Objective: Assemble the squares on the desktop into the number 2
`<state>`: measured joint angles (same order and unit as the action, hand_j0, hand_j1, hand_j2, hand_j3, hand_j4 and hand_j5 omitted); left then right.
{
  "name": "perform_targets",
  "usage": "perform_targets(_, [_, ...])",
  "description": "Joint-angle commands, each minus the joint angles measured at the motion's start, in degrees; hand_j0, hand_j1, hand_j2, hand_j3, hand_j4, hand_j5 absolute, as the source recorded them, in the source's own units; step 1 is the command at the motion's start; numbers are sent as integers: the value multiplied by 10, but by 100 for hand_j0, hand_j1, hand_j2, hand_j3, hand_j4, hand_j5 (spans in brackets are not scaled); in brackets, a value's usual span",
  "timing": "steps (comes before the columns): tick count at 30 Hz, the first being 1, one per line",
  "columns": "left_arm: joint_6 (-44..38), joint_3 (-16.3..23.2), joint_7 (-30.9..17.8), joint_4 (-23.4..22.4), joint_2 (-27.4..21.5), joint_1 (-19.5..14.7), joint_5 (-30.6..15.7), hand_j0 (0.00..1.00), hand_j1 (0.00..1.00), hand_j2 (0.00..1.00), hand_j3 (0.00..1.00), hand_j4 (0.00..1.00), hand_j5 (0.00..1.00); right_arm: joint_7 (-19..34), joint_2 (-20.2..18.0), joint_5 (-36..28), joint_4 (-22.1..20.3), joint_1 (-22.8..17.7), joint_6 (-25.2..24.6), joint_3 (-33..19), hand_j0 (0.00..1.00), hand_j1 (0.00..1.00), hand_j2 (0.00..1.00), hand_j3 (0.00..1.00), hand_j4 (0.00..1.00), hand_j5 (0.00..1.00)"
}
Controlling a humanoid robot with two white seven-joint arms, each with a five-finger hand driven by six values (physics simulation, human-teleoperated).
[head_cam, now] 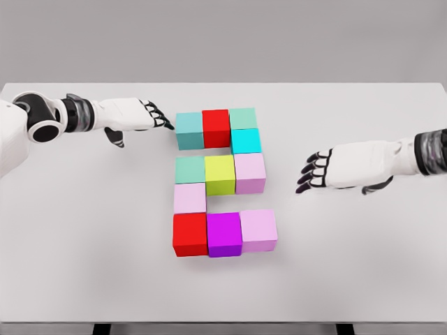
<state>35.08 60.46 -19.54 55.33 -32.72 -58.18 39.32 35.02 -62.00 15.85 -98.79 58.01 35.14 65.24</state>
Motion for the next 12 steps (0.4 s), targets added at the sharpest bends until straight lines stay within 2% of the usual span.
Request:
perform_targets(1, [-1, -2, 0, -2, -7, 0, -4, 100, 100, 100, 100, 100, 100, 0, -18, -92, 46, -4, -1, -56, 100, 100, 100, 100, 100, 100])
perform_targets(2, [-1, -3, 1, 0, -24, -1, -7, 100, 100, 100, 100, 100, 100, 0, -14, -157, 86, -28, -1, -100, 100, 100, 100, 100, 100, 100])
perform_targets(4, [-1, -7, 2, 0, -69, -4, -34, 100, 100, 100, 100, 100, 100, 0, -1, -274, 154, -128, -1, -222, 100, 100, 100, 100, 100, 100])
perform_targets(5, [-1, -10, 1, 0, -94, -4, -50, 100, 100, 100, 100, 100, 100, 0, 27, -308, 166, -182, -1, -286, 100, 100, 100, 100, 100, 100])
perform_targets(7, [-1, -11, 1, 0, -128, -4, -59, 100, 100, 100, 100, 100, 100, 0, 86, -316, 178, -293, -1, -410, 100, 100, 100, 100, 100, 100])
perform_targets(9, [-1, -11, 2, -3, -155, -2, -59, 100, 100, 100, 100, 100, 100, 0, 117, -318, 177, -349, -1, -484, 100, 100, 100, 100, 100, 100])
perform_targets(11, [-1, -14, 2, -4, -167, -1, -60, 100, 100, 100, 100, 100, 100, 0, 158, -318, 192, -360, -1, -505, 100, 100, 100, 100, 100, 100])
perform_targets(12, [-1, -17, 2, -4, -168, 0, -60, 100, 100, 100, 100, 100, 100, 0, 182, -316, 218, -364, -1, -511, 100, 100, 100, 100, 100, 100])
